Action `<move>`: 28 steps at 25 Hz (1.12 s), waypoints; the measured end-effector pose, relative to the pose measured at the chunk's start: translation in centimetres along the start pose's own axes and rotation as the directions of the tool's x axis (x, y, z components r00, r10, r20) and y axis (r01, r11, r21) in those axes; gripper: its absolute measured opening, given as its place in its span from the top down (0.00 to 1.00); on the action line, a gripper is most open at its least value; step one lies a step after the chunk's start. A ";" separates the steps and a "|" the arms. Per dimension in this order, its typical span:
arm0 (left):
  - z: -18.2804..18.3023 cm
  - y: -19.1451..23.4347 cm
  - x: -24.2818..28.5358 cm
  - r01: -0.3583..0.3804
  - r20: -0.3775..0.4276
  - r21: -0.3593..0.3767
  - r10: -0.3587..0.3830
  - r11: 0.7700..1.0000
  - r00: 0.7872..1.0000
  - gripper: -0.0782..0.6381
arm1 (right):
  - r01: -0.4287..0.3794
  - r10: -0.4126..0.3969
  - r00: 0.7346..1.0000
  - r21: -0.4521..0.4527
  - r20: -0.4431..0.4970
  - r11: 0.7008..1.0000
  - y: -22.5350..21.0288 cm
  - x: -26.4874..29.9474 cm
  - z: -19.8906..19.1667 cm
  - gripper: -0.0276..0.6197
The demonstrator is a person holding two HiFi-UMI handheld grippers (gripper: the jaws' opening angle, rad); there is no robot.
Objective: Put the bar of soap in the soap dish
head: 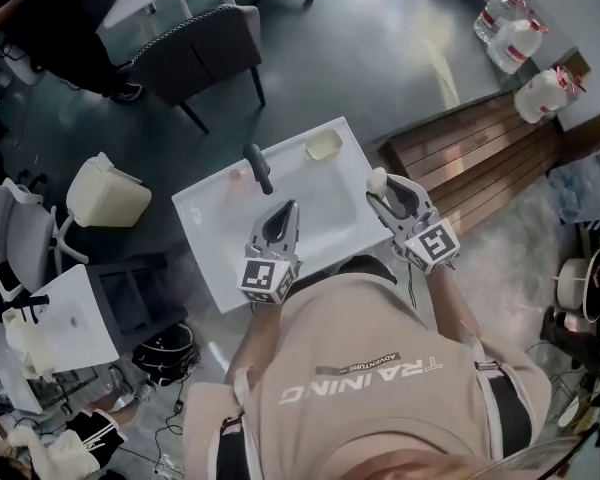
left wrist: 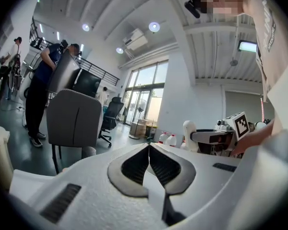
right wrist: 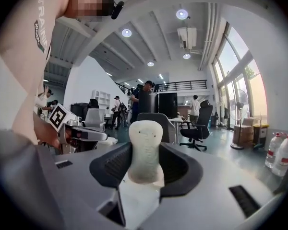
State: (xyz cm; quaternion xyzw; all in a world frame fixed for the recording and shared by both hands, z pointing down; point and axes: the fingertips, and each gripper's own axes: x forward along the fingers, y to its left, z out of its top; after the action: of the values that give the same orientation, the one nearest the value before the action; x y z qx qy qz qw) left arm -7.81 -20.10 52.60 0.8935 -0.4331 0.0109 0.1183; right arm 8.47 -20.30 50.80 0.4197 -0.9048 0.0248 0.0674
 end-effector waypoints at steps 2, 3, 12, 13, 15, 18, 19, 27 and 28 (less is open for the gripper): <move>-0.1 1.0 -0.4 -0.014 -0.005 -0.011 0.014 1.000 1.000 0.88 | -0.006 0.006 1.000 -0.018 -0.017 1.000 -0.3 1.2 0.2 0.70; -0.2 1.3 -0.5 -0.022 -0.008 -0.017 0.022 1.000 1.000 0.88 | -0.011 0.011 1.000 -0.025 -0.027 1.000 -0.5 1.7 0.1 0.70; -0.1 2.2 1.9 -0.098 -0.038 -0.045 0.097 0.994 0.995 0.88 | -0.108 0.100 0.985 -0.051 -0.139 0.993 -4.1 6.2 -3.0 0.70; 0.0 2.2 2.1 -0.108 -0.041 -0.047 0.106 0.993 0.994 0.88 | -0.124 0.114 0.982 -0.056 -0.153 0.991 -4.5 6.9 -3.5 0.70; 0.2 2.6 2.5 -0.131 -0.051 -0.046 0.129 0.990 0.990 0.88 | -0.158 0.140 0.973 -0.091 -0.182 0.983 -5.3 8.4 -4.6 0.70; 0.1 3.5 2.8 -0.175 -0.073 -0.044 0.172 0.984 0.982 0.88 | -0.240 0.185 0.950 -0.207 -0.252 0.949 -6.0 10.9 -6.2 0.70; 0.0 3.8 2.9 -0.188 -0.078 -0.044 0.184 0.981 0.980 0.88 | -0.274 0.200 0.939 -0.255 -0.281 0.927 -6.2 11.7 -6.8 0.70; -0.2 5.0 4.5 -0.279 -0.094 -0.059 0.273 0.958 0.957 0.88 | -0.529 0.333 0.813 -0.365 -0.478 0.766 -7.6 16.8 -12.2 0.70; -0.2 5.2 4.6 -0.288 -0.098 -0.061 0.281 0.956 0.955 0.88 | -0.558 0.344 0.794 -0.374 -0.502 0.741 -7.7 17.3 -12.9 0.70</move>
State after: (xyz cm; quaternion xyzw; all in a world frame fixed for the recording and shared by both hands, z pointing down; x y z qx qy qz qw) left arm -8.92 -26.74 54.43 0.8155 -0.5516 0.0511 0.1675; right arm 4.55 -37.09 65.94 0.1354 -0.9204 -0.1109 0.3498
